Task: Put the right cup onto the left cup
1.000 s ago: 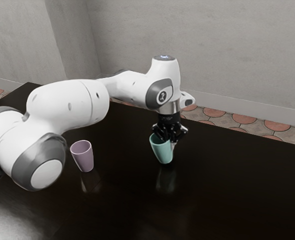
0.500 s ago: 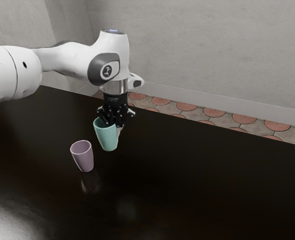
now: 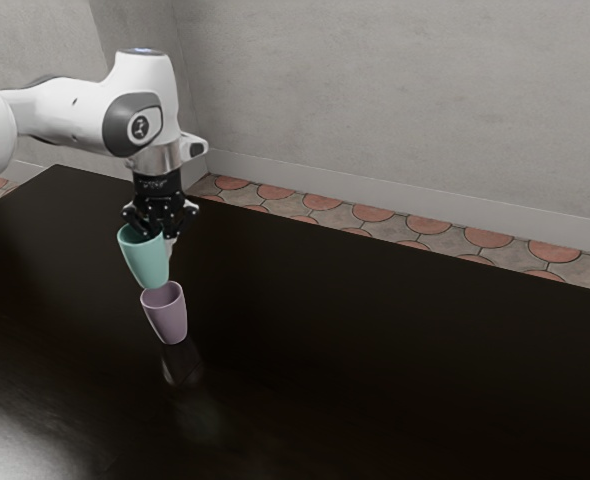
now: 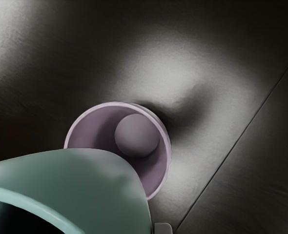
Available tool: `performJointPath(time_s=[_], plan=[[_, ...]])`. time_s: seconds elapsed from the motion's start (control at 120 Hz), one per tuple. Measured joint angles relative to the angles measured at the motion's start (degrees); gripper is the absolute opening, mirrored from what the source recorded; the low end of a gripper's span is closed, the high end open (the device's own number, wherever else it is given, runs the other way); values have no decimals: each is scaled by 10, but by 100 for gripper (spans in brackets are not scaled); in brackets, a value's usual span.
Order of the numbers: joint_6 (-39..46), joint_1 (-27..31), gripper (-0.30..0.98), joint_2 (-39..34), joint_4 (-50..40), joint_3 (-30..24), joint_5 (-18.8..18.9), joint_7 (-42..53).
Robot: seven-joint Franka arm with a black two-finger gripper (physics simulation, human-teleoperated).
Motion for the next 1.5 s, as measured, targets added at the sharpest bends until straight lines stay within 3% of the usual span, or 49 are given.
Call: performJointPath(time_s=[1.058,1.283,1.5], plan=[[92,9,-10,48,-33,0,-29,-18],[98,7,36,44,-38,0,-34,-19],[83,-4,56,3,-20,-5,-28,-19]])
